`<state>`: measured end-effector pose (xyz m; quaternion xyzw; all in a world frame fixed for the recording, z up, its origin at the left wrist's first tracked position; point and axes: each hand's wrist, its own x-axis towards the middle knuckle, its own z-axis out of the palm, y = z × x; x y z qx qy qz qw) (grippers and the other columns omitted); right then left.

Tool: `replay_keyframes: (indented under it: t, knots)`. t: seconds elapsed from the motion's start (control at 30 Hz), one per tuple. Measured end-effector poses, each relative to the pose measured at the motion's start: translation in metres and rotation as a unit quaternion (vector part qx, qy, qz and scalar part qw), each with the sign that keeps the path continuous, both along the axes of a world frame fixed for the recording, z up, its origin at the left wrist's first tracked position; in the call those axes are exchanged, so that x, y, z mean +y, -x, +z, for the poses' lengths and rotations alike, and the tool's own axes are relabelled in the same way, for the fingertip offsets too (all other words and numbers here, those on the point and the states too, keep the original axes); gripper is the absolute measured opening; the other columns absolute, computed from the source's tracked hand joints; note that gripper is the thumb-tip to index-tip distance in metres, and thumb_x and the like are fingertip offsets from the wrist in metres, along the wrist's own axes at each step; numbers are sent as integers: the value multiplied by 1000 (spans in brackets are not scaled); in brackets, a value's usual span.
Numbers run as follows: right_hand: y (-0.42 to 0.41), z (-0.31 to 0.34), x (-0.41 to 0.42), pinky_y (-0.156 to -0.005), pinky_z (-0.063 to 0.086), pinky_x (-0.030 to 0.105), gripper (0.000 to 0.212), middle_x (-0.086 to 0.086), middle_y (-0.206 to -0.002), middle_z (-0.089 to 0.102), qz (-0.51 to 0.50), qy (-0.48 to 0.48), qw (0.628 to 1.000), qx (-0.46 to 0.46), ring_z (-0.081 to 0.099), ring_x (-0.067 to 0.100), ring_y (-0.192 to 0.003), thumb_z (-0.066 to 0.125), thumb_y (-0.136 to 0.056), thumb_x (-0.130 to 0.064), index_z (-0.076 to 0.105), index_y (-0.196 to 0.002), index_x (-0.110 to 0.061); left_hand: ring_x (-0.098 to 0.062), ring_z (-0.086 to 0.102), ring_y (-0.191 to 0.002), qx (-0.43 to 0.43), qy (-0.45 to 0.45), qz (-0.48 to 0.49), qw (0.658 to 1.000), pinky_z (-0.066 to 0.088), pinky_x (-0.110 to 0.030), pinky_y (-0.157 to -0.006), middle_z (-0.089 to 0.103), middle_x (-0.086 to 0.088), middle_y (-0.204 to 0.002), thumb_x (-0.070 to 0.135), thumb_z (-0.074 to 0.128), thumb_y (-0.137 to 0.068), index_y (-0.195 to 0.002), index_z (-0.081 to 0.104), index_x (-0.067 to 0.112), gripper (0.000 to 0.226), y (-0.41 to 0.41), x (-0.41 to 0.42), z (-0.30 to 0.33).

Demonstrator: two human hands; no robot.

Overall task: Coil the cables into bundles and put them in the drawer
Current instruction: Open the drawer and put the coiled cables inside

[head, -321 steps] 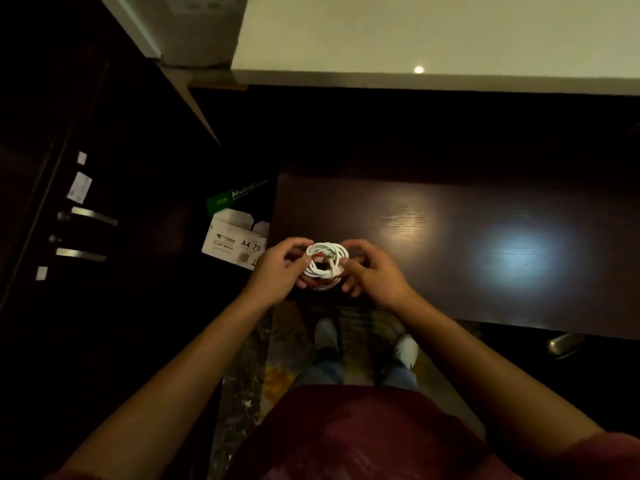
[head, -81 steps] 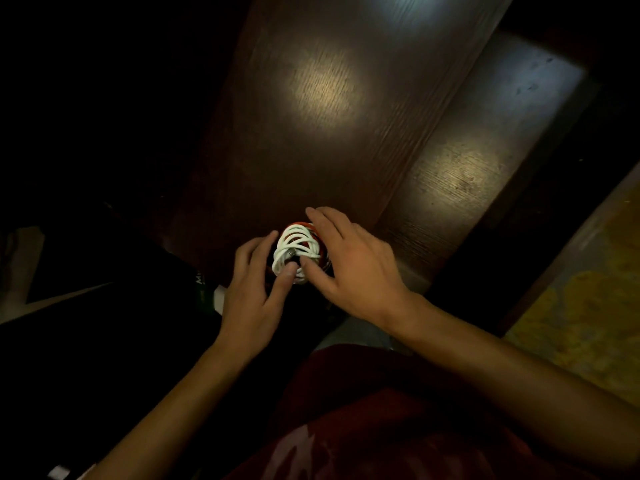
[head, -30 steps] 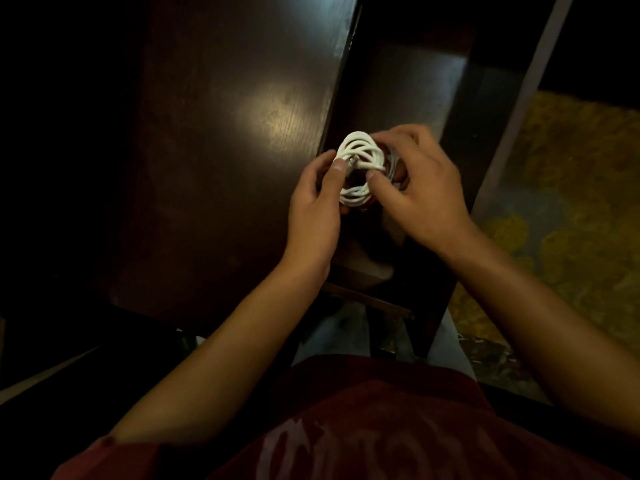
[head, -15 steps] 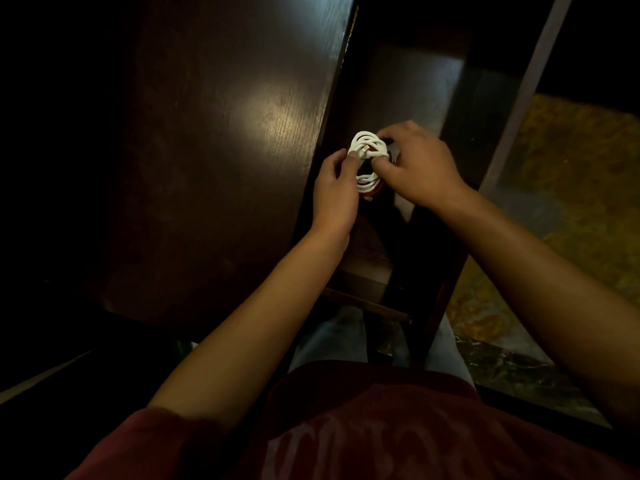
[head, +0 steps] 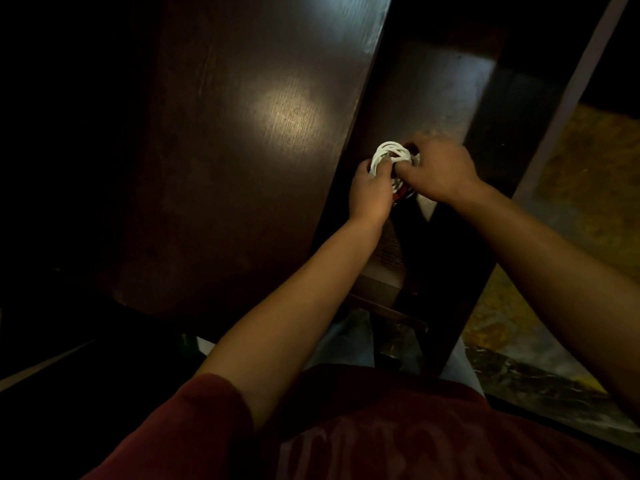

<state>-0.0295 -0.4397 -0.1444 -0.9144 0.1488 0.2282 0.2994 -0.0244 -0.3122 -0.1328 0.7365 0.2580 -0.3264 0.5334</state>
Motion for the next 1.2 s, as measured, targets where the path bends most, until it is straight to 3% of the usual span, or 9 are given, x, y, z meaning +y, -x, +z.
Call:
replay_keyframes:
  t: [0.23,0.6,0.77,1.03,1.2]
  knots:
    - [-4,-21,-3,-90,45,38,45,15,-132,58,-1,-11,1000,15,58,32,-119,61,-93,-35,59,-135,-18,-26,66,-112,7,12,7,1000,56,-40,-96,67,-13,-126,35,53,-103,-136,55,12,41,-7,-1,-17]
    - [4,-48,-2,-96,47,42,44,15,-129,61,-46,-52,996,50,57,32,-119,63,-90,-24,59,-133,-19,-22,64,-106,24,3,-29,999,54,-37,-94,65,-10,-124,29,54,-103,-134,56,12,36,-5,-1,-36]
    - [7,-56,-2,-93,48,39,45,16,-128,61,-48,-54,996,49,58,32,-117,64,-88,-20,60,-133,-19,-15,58,-102,16,-4,-49,999,49,-24,-81,61,-13,-132,22,53,-104,-137,52,7,36,-3,1,-45]
    - [7,-61,-1,-97,48,41,47,18,-132,59,-51,-50,996,53,58,34,-119,64,-89,-14,59,-136,-18,-15,56,-108,4,-16,-63,998,45,-27,-92,61,-14,-132,20,54,-104,-134,54,5,34,-4,1,-55]
    - [7,-64,0,-96,49,41,44,17,-130,60,-54,-48,996,59,59,34,-118,64,-90,-13,60,-134,-17,-27,58,-122,-3,-23,-65,998,47,-37,-105,60,-17,-134,15,55,-103,-133,54,1,34,-4,0,-59]
